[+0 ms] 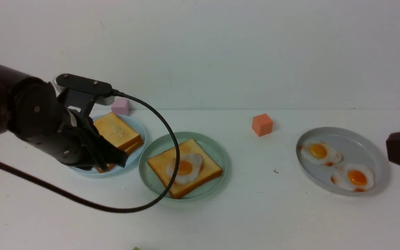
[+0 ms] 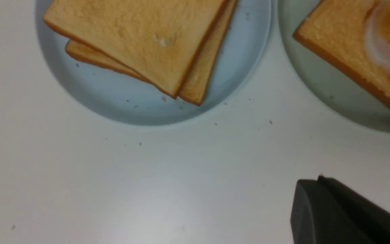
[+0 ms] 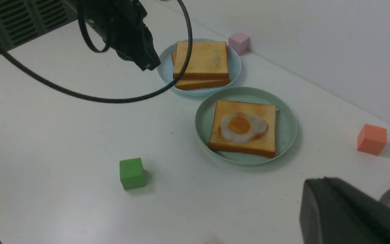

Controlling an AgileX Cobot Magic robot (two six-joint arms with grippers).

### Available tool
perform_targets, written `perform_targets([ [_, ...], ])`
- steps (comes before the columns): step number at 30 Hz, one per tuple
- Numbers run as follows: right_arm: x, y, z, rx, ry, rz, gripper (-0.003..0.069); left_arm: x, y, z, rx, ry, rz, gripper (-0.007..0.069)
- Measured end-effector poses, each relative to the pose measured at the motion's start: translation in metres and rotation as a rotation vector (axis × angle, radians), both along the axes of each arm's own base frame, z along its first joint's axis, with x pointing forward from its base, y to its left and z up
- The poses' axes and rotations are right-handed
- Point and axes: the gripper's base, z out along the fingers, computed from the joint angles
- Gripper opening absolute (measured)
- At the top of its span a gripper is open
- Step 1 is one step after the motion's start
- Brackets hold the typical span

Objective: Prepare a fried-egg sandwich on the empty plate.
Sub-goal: Use the left arm to grab a slice of bread

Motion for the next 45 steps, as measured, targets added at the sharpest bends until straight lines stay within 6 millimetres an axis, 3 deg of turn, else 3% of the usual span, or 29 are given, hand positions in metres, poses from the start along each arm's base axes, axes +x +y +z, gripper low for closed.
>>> perform_targets([
  [4, -0.001, 0.001, 0.0, 0.016, 0.009, 0.006, 0.0014, 0.021, -0.001, -0.018, 0.057, -0.044, -0.029, 0.0097],
  [10, -0.002, 0.001, -0.001, 0.012, 0.026, 0.013, 0.0018, 0.061, 0.016, -0.017, 0.089, -0.016, 0.061, 0.0196],
  [20, -0.002, 0.001, -0.002, 0.009, 0.037, 0.018, 0.0022, 0.093, 0.013, -0.022, 0.19, 0.107, -0.115, 0.0213],
  [33, -0.002, 0.001, -0.002, -0.002, 0.034, 0.015, 0.0029, 0.108, 0.017, -0.065, 0.282, 0.169, -0.221, 0.0384],
  [41, -0.002, 0.001, -0.002, -0.002, 0.034, 0.016, 0.0032, 0.115, 0.016, -0.079, 0.296, 0.153, -0.23, 0.0394],
  [45, -0.002, 0.001, -0.002, -0.002, 0.034, 0.016, 0.0032, 0.117, 0.016, -0.081, 0.308, 0.144, -0.235, 0.0357],
])
